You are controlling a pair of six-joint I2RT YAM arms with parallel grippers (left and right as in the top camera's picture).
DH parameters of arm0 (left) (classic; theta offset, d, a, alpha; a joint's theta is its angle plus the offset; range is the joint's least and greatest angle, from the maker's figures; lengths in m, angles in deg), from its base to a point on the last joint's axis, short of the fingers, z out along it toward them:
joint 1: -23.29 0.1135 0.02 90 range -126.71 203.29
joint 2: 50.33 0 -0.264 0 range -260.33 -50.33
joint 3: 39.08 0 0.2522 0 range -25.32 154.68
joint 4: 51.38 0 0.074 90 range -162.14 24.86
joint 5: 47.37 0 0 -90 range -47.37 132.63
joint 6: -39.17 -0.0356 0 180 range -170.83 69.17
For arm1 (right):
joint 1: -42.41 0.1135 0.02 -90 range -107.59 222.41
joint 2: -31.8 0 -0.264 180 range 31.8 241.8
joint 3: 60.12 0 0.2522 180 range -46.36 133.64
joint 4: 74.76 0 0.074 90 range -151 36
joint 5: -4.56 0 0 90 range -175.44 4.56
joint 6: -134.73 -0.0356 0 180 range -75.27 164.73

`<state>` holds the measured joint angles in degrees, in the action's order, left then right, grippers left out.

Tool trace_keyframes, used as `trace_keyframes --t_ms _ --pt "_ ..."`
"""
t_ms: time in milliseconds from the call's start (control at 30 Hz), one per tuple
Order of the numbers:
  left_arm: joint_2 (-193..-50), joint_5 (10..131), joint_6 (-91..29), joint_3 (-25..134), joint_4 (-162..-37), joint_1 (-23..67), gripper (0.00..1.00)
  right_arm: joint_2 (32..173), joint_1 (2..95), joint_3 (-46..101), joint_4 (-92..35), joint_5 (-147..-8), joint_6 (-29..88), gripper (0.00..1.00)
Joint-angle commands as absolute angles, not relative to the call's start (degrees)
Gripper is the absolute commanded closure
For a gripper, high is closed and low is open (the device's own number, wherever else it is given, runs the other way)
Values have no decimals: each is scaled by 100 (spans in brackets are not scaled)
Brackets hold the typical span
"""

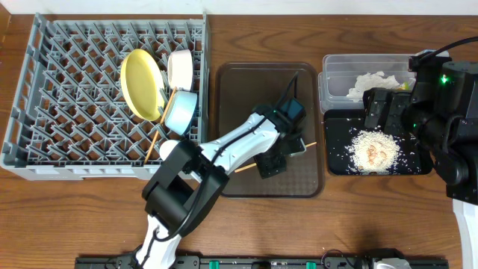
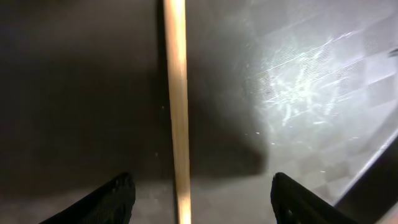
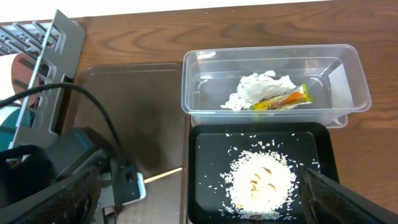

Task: Sort waste into correct bins and load items into the dishwasher
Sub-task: 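Move the left gripper to the second chopstick and grasp it, then place the second chopstick into the dish rack and release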

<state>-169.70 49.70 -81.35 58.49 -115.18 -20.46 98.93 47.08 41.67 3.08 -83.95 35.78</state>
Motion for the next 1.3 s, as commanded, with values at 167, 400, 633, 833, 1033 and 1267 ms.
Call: trace_keyframes --t_ms 167,400,633,833,1033,1267 --pt "-17285 4911 -8334 5921 -11547 -1775 58 9899 4656 4187 314 -8436 3558 1" --pt "-17268 4898 -8310 5930 -11569 -1777 93 9899 4656 4187 314 -8434 3556 1" --pt "-16935 4900 -7551 6196 -11772 -1775 93 9899 4656 4187 312 -8434 3556 1" --pt "-16098 4896 -6410 6686 -12017 -1508 92 9899 4656 4187 312 -8434 3556 1" --pt "-15023 4092 -5344 6708 -12069 -702 92 9899 4656 4187 312 -8434 3556 1" --pt "-14588 3882 -5466 6673 -12454 680 92 9899 4656 4187 312 -8434 3556 1"
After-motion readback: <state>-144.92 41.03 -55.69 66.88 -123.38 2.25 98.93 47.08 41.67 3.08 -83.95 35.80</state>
